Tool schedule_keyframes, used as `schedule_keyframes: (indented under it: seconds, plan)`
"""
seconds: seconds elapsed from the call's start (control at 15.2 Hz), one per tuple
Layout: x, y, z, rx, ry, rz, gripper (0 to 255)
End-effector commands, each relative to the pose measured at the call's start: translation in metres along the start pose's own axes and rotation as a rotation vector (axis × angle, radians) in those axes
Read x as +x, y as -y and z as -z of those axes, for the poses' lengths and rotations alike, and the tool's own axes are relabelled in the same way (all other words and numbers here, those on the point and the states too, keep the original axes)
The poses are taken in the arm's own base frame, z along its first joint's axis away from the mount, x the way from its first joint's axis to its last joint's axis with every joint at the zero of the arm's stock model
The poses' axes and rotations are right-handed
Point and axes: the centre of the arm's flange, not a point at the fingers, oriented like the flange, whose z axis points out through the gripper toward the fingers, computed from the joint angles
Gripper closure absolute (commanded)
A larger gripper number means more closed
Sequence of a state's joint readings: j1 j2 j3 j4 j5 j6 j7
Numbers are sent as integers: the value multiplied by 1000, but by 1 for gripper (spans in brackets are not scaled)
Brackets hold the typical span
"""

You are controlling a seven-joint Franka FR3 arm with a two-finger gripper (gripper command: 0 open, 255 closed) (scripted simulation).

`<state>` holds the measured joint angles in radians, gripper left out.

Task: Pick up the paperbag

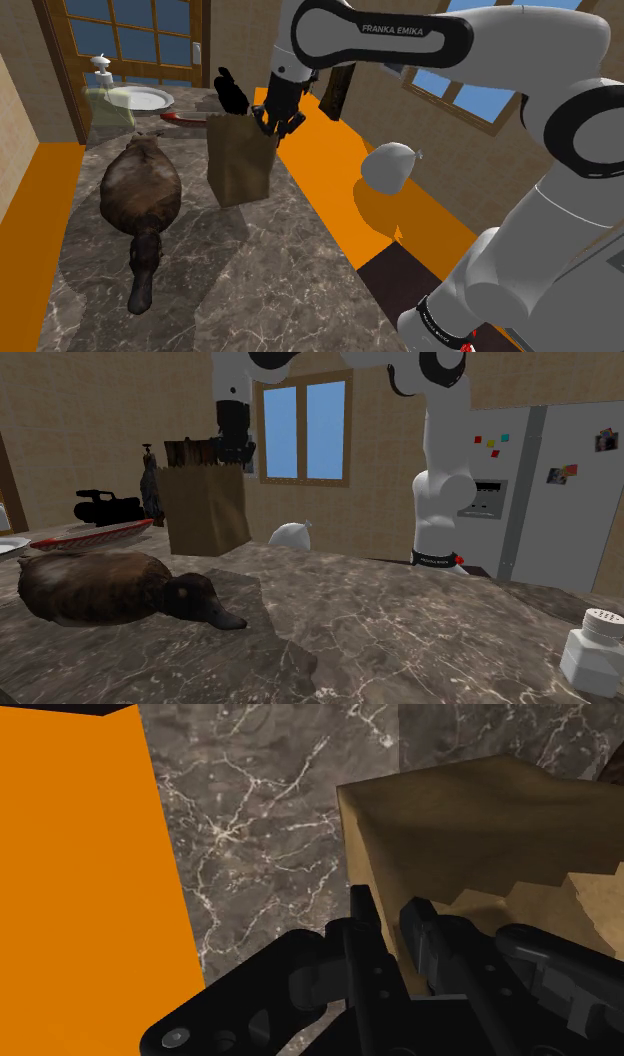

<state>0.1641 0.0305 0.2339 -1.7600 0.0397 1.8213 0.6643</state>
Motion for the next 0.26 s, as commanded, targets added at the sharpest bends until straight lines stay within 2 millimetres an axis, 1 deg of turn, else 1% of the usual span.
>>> schedule_keyframes:
  seconds: [0.0,0.07,0.2]
  plan:
    - [0,1,12,1,-1,0,255]
    - [0,2,17,1,-1,0,255]
    - [0,2,18,1,-1,0,255]
